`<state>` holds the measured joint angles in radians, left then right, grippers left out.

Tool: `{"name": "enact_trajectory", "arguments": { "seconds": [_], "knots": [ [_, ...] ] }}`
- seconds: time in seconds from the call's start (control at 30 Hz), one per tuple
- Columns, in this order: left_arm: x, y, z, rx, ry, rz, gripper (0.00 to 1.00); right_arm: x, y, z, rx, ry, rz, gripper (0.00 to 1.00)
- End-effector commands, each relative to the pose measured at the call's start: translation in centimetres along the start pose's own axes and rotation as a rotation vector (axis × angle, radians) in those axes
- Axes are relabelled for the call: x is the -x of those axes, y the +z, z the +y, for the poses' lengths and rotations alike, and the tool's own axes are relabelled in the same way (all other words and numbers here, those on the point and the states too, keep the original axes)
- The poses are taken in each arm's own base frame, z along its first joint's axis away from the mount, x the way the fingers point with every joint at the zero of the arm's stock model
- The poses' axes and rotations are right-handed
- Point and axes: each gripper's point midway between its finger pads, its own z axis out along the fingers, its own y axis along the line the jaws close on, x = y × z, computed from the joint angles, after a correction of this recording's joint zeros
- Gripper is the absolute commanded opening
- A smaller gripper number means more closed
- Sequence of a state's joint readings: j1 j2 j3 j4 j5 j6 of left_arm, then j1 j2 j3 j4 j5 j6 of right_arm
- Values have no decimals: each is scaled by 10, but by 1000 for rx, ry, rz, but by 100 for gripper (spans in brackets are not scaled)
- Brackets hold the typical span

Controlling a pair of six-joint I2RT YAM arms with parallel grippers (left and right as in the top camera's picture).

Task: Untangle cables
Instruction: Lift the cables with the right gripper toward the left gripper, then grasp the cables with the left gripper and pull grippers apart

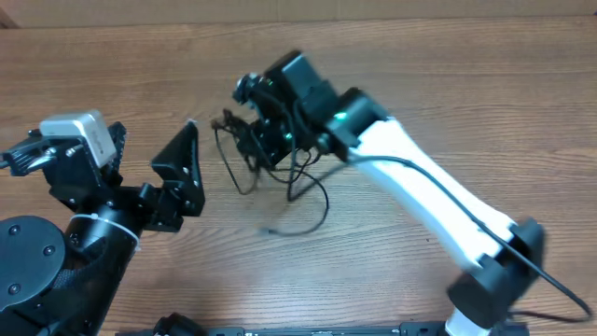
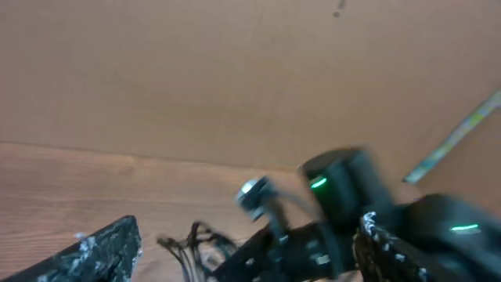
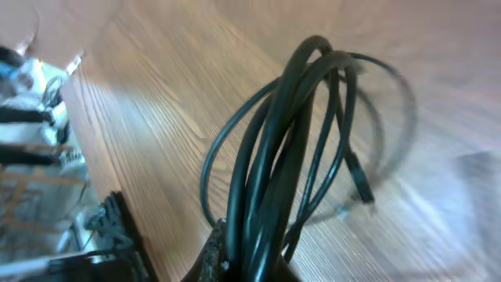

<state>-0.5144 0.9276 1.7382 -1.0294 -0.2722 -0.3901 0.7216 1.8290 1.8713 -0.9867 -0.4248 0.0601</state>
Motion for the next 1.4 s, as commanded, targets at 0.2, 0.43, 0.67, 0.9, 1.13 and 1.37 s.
{"name": "enact_trajectory", "arguments": {
  "seconds": [0.2, 0.43, 0.67, 0.9, 1.13, 1.37],
  "knots": [
    [-29, 17, 1, 20, 35, 141, 85, 51, -125, 37, -88, -82, -254, 4],
    [-51, 39, -8, 5, 51, 249, 88, 56, -179, 52, -97, -100, -344, 4],
    [-73, 66, -11, 33, 13, 351, 81, 45, -196, 45, -124, -75, -338, 4],
    [-91, 85, -27, 13, -196, 436, 75, 40, -198, 33, -155, -55, -319, 4],
    [-87, 87, -40, -26, -332, 439, 70, 36, -199, 23, -207, -46, -307, 4],
    [-81, 89, -48, -66, -348, 425, 68, 34, -197, 29, -174, -49, -296, 4]
  ]
}}
